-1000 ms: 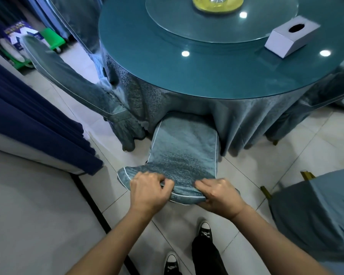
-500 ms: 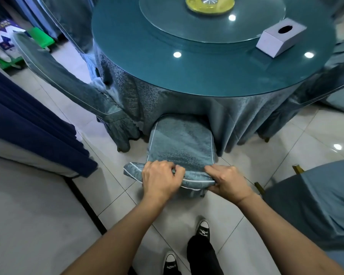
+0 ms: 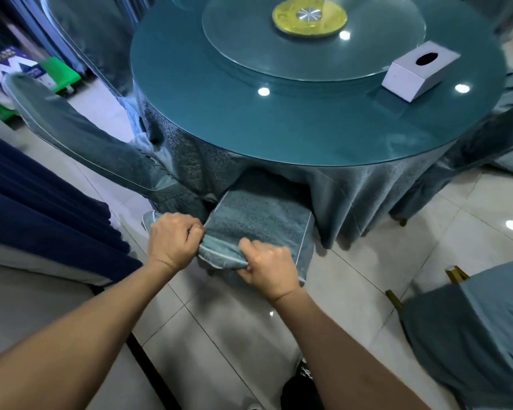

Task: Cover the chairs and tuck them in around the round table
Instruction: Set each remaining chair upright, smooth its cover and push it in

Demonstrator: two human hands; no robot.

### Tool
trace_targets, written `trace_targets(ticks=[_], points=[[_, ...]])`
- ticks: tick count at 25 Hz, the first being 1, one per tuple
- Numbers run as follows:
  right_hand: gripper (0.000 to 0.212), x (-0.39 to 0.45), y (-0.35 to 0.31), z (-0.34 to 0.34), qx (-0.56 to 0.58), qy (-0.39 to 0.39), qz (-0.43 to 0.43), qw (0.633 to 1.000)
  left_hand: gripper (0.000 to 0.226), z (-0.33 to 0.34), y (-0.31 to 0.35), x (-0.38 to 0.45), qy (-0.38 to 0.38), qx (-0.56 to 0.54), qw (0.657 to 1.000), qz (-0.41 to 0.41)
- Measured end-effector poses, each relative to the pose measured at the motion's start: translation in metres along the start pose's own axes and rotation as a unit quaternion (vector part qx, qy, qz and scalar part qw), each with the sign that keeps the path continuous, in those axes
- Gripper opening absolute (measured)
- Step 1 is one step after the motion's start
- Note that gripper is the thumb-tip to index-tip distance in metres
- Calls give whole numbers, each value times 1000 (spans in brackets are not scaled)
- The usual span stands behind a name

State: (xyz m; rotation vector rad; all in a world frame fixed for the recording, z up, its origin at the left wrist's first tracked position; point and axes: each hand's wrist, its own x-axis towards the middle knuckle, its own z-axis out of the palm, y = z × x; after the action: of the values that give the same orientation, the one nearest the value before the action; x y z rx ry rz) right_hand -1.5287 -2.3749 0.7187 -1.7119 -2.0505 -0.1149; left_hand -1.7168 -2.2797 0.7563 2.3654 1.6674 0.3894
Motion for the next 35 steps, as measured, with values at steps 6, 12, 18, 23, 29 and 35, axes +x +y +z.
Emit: trace_targets(ticks=[6, 12, 18, 23, 29, 35], points=[[39, 3, -7, 20, -1, 6, 4, 1000, 58, 0, -11, 7, -14, 14, 1000, 23], [61, 3, -12, 3, 59, -87, 45, 993, 48, -9, 11, -16, -26, 47, 998, -19], [58, -8, 8, -17, 145, -148, 74, 976, 44, 3, 54, -45, 16, 68, 993, -92], [54, -16, 63, -38, 117, -120, 77, 983, 48, 12, 102, -43, 31, 98, 991, -85], [56, -16, 134, -68, 87, -103, 108, 985, 51, 31, 173, -26, 29, 62, 993, -92], [53, -22, 180, -98, 75, -81, 149, 983, 55, 36, 221, -1, 28, 43, 997, -49]])
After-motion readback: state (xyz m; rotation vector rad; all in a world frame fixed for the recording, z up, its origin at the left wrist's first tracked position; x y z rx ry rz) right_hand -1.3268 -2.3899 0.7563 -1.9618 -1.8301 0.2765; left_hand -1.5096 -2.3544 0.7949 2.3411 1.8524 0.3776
